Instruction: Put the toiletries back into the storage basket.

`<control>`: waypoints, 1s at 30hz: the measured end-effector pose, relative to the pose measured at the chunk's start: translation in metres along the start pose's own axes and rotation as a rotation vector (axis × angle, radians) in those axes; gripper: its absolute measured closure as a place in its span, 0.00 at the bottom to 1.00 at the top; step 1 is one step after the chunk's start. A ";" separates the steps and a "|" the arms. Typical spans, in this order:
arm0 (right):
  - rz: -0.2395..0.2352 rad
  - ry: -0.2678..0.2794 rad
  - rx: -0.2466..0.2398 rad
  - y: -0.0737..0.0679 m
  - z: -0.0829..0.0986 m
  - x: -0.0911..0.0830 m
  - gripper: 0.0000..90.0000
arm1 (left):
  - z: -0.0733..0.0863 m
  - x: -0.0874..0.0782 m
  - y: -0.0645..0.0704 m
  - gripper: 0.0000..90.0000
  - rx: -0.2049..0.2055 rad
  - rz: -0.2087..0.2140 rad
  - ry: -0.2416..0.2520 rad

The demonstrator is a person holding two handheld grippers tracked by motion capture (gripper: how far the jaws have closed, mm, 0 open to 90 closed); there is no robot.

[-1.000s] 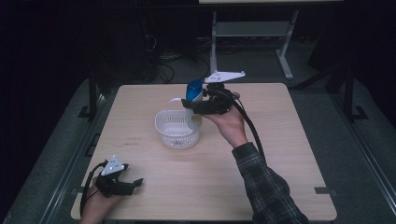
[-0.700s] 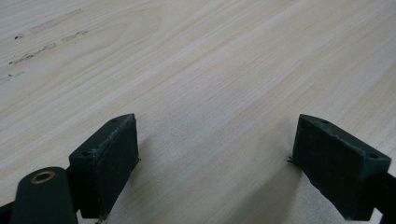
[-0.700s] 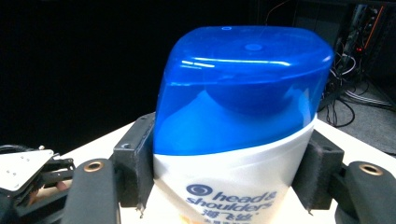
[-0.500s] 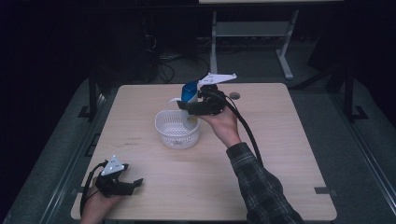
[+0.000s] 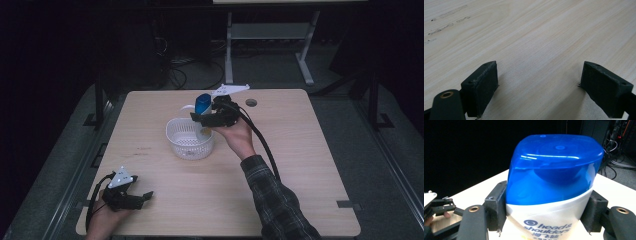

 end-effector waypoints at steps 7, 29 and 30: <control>0.002 -0.015 0.000 0.002 0.006 0.007 0.37 | 0.000 0.000 0.000 0.15 0.000 0.001 0.001; 0.008 -0.087 -0.012 0.002 0.030 0.034 0.37 | 0.000 0.000 0.000 0.15 -0.001 0.001 0.001; 0.011 -0.091 -0.014 0.002 0.032 0.036 0.37 | 0.000 0.000 0.000 0.15 -0.001 0.001 0.002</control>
Point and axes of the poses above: each handheld gripper's, and its own axes: x roughly forward along the jaws, z roughly out of its underside, y roughly to its right, the point moved 6 cm from there along x, roughly forward along the jaws, and after that the axes turned 13 degrees about -y, right-handed, at the moved point
